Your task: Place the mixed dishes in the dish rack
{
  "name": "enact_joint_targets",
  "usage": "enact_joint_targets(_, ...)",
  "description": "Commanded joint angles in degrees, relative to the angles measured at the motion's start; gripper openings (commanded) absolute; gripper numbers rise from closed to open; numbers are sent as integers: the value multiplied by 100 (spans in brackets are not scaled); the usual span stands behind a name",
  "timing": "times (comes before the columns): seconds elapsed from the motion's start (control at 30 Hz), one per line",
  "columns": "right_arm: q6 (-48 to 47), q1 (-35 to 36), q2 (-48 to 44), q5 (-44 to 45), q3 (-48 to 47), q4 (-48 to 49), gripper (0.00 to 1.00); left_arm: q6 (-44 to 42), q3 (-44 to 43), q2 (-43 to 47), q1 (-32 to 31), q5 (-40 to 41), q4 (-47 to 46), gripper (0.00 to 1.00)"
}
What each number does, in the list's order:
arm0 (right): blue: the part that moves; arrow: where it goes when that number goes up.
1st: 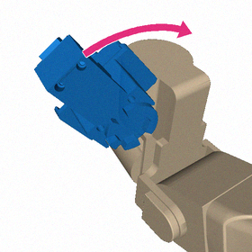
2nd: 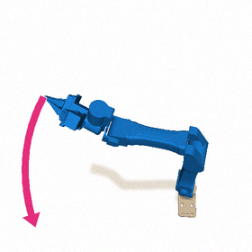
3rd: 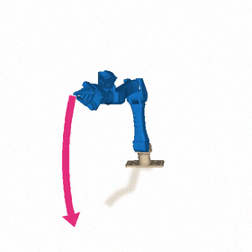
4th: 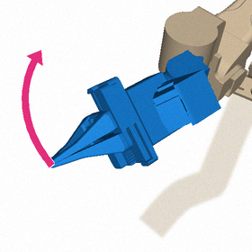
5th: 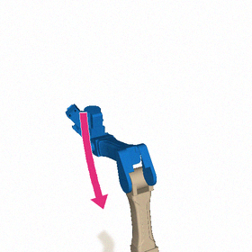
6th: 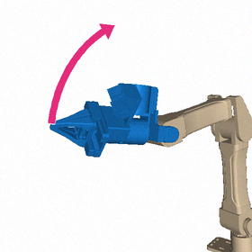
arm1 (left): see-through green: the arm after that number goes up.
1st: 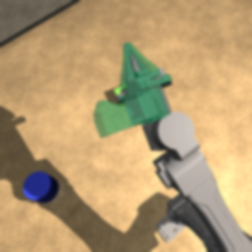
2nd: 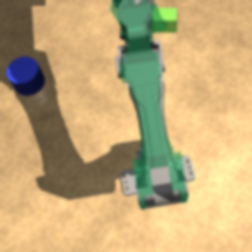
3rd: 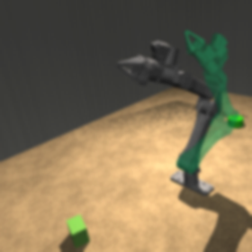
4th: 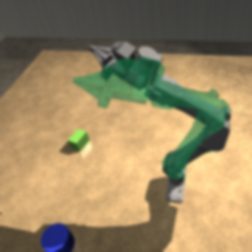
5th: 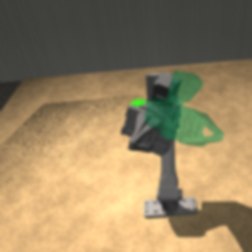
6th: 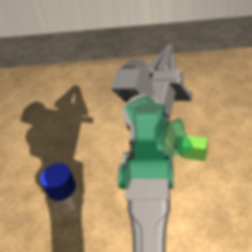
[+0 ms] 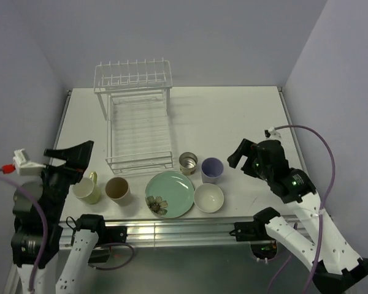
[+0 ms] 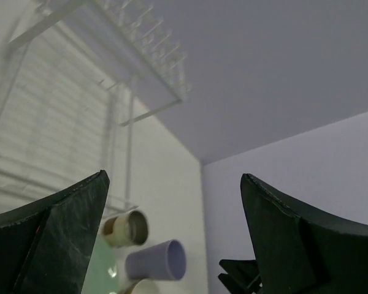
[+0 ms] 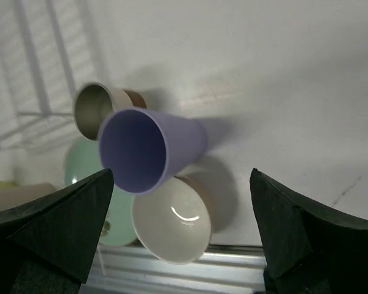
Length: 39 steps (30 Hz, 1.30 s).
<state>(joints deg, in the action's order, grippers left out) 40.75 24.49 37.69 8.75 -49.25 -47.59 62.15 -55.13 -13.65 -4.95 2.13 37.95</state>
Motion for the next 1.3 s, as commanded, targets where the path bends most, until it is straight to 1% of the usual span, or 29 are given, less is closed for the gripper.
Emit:
enact_joint_targets(0.0, -207, 3, 528, -531, 162, -696, 100, -563, -900, -1216, -6, -134, 1308, 94)
enact_joint_targets(0.03, -243, 20, 572, -707, 179, -864, 100, -642, -1459, -1480, -6, -134, 1955, 90)
enact_joint_targets(0.07, -191, 47, 555, -769, 110, -1344, 99, -704, -1726, -1918, 3, -169, 2301, 90)
enact_joint_targets(0.1, -164, 99, 468, -805, 22, -1549, 99, -704, -1955, -2087, 3, -169, 2574, 87)
enact_joint_targets(0.13, -164, 100, 171, -840, -153, -1708, 99, -687, -2297, -2341, 3, -378, 2986, 86)
enact_joint_targets(0.17, -103, 100, 20, -1006, -233, -1918, 99, -661, -2396, -2440, 3, -502, 3129, 83)
enact_joint_targets(0.27, 46, 109, -236, -1524, -401, -2113, 96, -512, -2432, -2659, 3, -940, 3578, 77)
enact_joint_targets(0.3, 38, 100, -193, -1813, -357, -2122, 95, -494, -2371, -2678, 3, -1030, 3639, 76)
enact_joint_targets(0.33, 29, 126, -105, -1885, -139, -2122, 94, -485, -2170, -2678, 3, -1126, 3640, 76)
enact_joint_targets(0.47, -67, 196, -43, -1851, 363, -1746, 92, -695, -1879, -2739, 3, -1171, 3439, 75)
enact_joint_targets(0.63, -120, 249, 448, -1903, 837, -1262, 91, -1125, -2159, -3266, -6, -1057, 3438, 74)
enact_joint_targets(0.67, -77, 275, 502, -1938, 908, -965, 91, -1187, -2212, -3328, -6, -1031, 3412, 74)
enact_joint_targets(0.73, 63, 319, 677, -1983, 1040, -665, 90, -1354, -2413, -3486, -6, -969, 3411, 74)
enact_joint_targets(0.8, 143, 415, 853, -1922, 1093, -269, 89, -1442, -2493, -3530, -6, -951, 3412, 73)
enact_joint_targets(0.93, 205, 626, 1651, -1746, 1181, 250, 87, -1478, -2511, -3399, -6, -907, 3552, 72)
enact_joint_targets(0.97, 196, 653, 1784, -1728, 1199, 433, 83, -1478, -2494, -3364, -6, -934, 3570, 71)
enact_joint_targets(1.13, 232, 934, 2417, -1474, 1252, 743, 74, -1609, -2432, -3407, -6, -978, 3693, 69)
enact_joint_targets(1.23, 258, 1057, 2523, -1307, 1304, 787, 68, -1688, -2502, -3574, -6, -1030, 3693, 67)
enact_joint_targets(1.27, 275, 1110, 2524, -1280, 1339, 804, 64, -1706, -2537, -3627, -6, -1048, 3684, 67)
